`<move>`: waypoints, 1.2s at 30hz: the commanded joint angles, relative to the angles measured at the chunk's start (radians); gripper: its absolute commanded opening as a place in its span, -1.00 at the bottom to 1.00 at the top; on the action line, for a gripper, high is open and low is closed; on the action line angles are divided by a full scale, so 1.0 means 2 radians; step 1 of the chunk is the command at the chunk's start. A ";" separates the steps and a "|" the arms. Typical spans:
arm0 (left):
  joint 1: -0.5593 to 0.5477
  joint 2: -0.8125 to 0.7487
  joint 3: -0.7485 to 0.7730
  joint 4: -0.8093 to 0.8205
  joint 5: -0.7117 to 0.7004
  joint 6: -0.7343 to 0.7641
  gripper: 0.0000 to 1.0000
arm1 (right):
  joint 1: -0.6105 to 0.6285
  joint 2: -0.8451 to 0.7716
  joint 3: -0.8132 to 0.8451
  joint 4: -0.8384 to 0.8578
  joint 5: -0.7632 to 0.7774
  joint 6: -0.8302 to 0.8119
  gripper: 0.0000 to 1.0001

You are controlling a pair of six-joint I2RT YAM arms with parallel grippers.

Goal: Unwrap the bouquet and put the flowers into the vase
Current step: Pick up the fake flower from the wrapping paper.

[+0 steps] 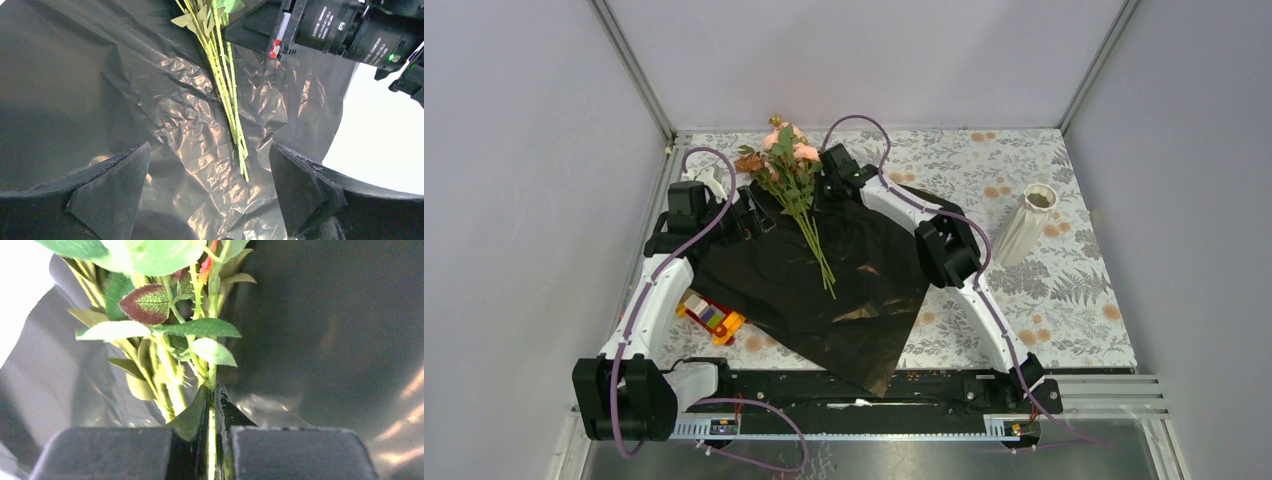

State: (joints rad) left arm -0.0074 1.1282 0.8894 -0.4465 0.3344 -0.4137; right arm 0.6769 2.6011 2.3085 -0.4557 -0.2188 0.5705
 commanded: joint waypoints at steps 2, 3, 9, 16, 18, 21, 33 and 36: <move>0.003 -0.011 0.003 0.023 0.009 0.009 0.92 | 0.009 -0.116 -0.131 0.109 0.052 -0.023 -1.00; 0.012 -0.011 0.002 0.023 0.010 0.009 0.92 | 0.008 -0.133 -0.157 0.133 0.060 -0.026 -1.00; 0.015 -0.010 0.001 0.024 0.008 0.008 0.92 | 0.009 -0.195 -0.251 0.220 0.100 -0.033 -1.00; 0.016 -0.010 0.001 0.023 0.007 0.009 0.92 | 0.008 -0.213 -0.258 0.223 0.107 -0.037 -1.00; 0.016 -0.011 0.001 0.025 0.007 0.010 0.92 | 0.009 -0.221 -0.264 0.223 0.107 -0.036 -1.00; 0.016 -0.013 0.000 0.027 0.009 0.010 0.92 | 0.008 -0.235 -0.270 0.240 0.107 -0.033 -1.00; 0.016 -0.037 -0.013 0.054 0.015 0.008 0.91 | 0.010 -0.333 -0.340 0.275 0.121 -0.047 -1.00; 0.016 -0.055 -0.022 0.069 0.008 0.009 0.91 | 0.010 -0.373 -0.364 0.285 0.128 -0.058 -1.00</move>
State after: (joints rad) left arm 0.0200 1.0809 0.8627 -0.4095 0.3374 -0.4107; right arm 0.6846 1.9945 1.6222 0.0231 -0.0143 0.5011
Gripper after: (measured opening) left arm 0.959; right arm 0.032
